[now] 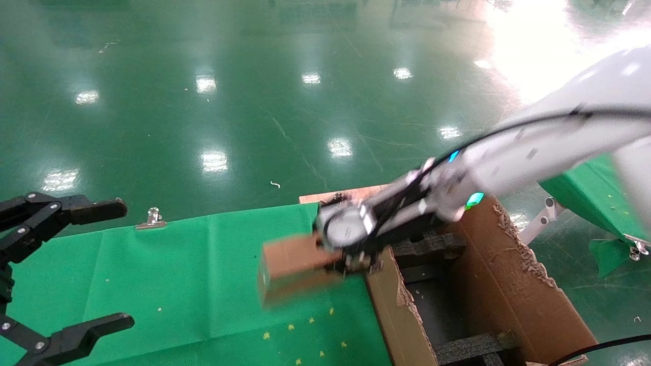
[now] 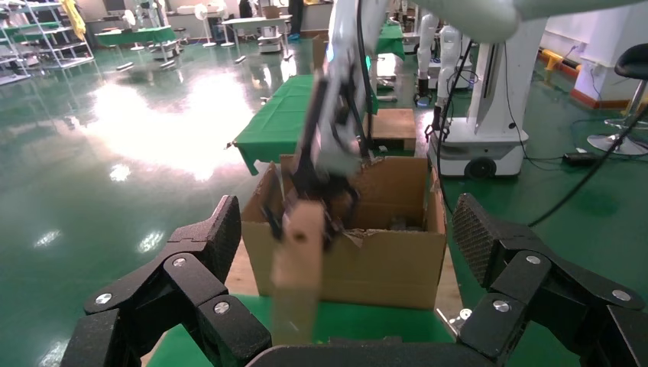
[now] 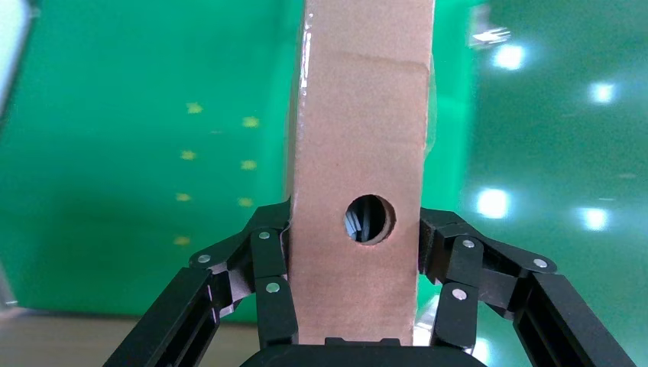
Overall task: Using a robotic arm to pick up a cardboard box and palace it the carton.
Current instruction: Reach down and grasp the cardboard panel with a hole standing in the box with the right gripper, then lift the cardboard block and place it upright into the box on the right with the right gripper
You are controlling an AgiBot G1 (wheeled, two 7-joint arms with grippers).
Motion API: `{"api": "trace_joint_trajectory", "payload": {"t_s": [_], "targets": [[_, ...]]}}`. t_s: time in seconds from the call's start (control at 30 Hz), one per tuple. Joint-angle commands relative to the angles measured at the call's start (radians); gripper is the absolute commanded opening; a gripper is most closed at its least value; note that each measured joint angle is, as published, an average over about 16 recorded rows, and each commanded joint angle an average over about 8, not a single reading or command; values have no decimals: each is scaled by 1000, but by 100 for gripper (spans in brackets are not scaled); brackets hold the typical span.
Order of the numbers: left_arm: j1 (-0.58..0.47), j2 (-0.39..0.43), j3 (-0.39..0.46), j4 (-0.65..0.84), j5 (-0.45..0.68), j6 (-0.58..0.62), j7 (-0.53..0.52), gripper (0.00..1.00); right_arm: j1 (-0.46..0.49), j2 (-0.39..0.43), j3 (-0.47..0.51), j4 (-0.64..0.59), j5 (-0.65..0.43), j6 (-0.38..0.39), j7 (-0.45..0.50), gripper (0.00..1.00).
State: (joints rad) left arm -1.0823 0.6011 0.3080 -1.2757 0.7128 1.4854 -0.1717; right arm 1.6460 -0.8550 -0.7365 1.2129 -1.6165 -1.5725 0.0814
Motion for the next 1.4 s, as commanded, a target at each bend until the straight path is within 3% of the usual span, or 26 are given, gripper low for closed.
{"api": "trace_joint_trajectory", "payload": {"t_s": [0.03, 0.47, 0.77, 1.07, 1.4], "targets": [[0, 0, 0, 0, 0, 0, 0, 100, 40, 13, 9, -21, 22, -8, -13, 0], [0, 0, 1, 0, 0, 0, 0, 100, 306, 78, -100, -115, 132, -12, -79, 0], [0, 0, 1, 0, -1, 0, 0, 100, 355, 151, -171, -176, 165, -5, -119, 0], [0, 0, 1, 0, -1, 0, 1, 100, 395, 297, -218, -218, 138, -2, -142, 0], [0, -1, 2, 0, -1, -1, 1, 100, 396, 448, -266, -212, 103, 5, -105, 0]]}}
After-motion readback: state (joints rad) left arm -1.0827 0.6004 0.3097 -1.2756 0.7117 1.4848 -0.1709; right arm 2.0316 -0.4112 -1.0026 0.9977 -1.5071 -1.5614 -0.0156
